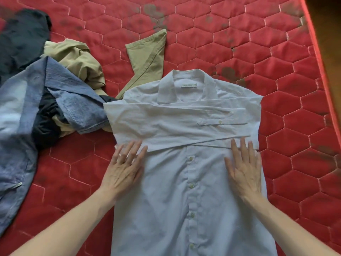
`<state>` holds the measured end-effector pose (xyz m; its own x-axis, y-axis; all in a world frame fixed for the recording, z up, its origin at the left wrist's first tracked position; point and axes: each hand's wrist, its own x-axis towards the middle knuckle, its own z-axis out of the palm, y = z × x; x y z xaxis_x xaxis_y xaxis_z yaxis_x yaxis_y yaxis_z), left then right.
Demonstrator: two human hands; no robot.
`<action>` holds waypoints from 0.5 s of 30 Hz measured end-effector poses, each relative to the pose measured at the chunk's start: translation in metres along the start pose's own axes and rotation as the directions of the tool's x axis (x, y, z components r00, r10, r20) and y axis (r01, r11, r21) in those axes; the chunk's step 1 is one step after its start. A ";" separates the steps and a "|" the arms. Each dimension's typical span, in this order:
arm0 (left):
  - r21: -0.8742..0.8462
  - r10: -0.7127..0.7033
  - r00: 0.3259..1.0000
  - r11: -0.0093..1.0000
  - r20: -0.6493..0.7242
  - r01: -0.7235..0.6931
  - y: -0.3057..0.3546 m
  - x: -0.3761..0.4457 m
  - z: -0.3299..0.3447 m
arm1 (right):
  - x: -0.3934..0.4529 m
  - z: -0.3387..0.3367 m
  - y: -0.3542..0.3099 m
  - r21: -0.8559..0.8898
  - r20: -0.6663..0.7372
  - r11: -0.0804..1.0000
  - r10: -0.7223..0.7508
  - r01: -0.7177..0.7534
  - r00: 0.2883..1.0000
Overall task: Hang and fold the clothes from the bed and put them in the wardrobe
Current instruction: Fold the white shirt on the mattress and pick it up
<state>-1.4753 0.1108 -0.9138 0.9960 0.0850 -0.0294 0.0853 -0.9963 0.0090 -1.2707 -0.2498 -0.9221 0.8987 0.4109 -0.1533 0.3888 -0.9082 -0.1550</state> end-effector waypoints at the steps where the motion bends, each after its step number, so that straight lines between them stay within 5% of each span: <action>1: -0.024 -0.072 0.997 0.997 0.009 0.072 0.011 -0.018 0.001 | -0.021 0.003 0.003 -0.022 0.002 0.999 0.048 -0.048 0.999; 5: -0.077 -0.327 0.935 0.938 0.136 0.339 0.050 -0.087 -0.002 | -0.102 0.011 0.018 -0.066 0.065 0.989 0.136 -0.131 0.989; 10: -0.157 -0.637 0.698 0.692 0.329 0.705 0.091 -0.153 -0.009 | -0.166 0.013 0.033 -0.039 0.117 0.981 0.193 -0.190 0.974; 15: -0.265 -0.745 0.529 0.458 0.407 0.848 0.117 -0.197 -0.019 | -0.212 0.008 0.038 0.078 -0.002 0.955 0.286 -0.285 0.958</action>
<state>-1.6611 -0.0221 -0.8882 0.4519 0.7823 -0.4287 0.8917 -0.3814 0.2439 -1.4480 -0.3706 -0.9029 0.9726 0.1344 -0.1897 0.0999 -0.9784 -0.1808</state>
